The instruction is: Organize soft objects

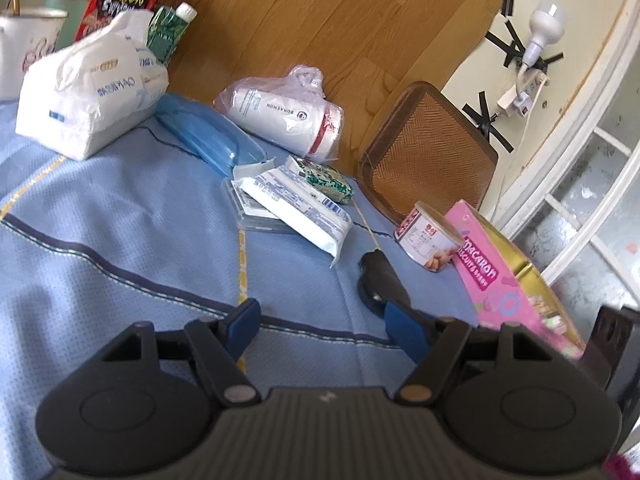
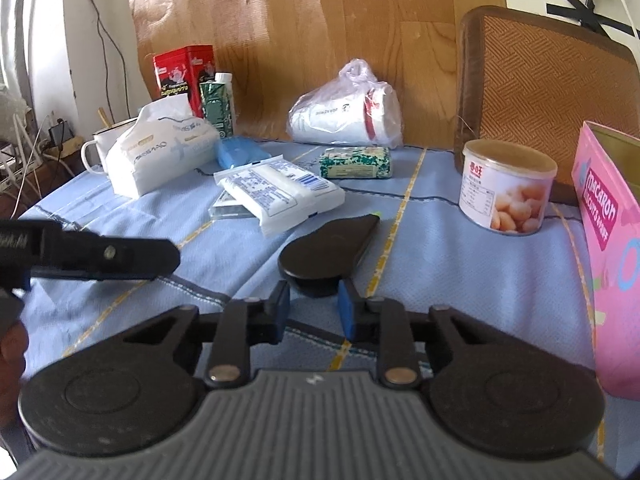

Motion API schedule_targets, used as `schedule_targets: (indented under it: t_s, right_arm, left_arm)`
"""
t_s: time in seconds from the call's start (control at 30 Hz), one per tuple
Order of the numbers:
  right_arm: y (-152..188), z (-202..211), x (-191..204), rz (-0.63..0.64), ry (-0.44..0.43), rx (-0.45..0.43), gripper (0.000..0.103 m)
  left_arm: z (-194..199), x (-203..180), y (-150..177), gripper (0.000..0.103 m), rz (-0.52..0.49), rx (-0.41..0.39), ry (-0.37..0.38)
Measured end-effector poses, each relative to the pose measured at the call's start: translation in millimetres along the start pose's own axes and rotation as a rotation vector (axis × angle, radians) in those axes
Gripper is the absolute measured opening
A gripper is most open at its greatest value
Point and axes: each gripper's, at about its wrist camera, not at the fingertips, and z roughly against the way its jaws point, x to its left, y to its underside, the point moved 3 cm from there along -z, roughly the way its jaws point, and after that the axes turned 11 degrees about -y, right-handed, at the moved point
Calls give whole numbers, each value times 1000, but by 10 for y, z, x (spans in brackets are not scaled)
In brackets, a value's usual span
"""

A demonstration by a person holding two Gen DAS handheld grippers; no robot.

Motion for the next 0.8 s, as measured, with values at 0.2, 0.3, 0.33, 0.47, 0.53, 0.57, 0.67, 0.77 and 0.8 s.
schedule_targets:
  t_s: [0.2, 0.3, 0.33, 0.47, 0.53, 0.57, 0.67, 0.77, 0.8]
  right_arm:
    - [-59, 17, 4, -1, 2, -26, 86]
    - [-172, -139, -17, 8, 5, -5, 85]
    - [-200, -211, -35, 4, 4, 10, 84]
    - [-201, -289, -63, 15, -2, 51, 54]
    - [-169, -251, -57, 38, -4, 48, 52]
    - [-156, -225, -62, 37, -5, 46, 52]
    - [-90, -71, -83, 33, 15, 16, 52]
    - [-29, 188, -35, 65, 37, -51, 52]
    - [-28, 286, -15, 87, 55, -83, 52]
  left_arm:
    - [-72, -392, -265, 71, -63, 15, 31]
    - [-280, -699, -365, 68, -139, 59, 5]
    - [-353, -784, -380, 66, -161, 70, -2]
    - [-693, -948, -352, 63, -228, 146, -114]
    - [-826, -938, -268, 55, -208, 196, -112]
    - [-808, -955, -227, 49, -208, 184, -101]
    - [-710, -1051, -145, 44, -227, 175, -94]
    - [-511, -1212, -171, 44, -217, 147, -42]
    - [-430, -1326, -202, 44, -232, 123, -19]
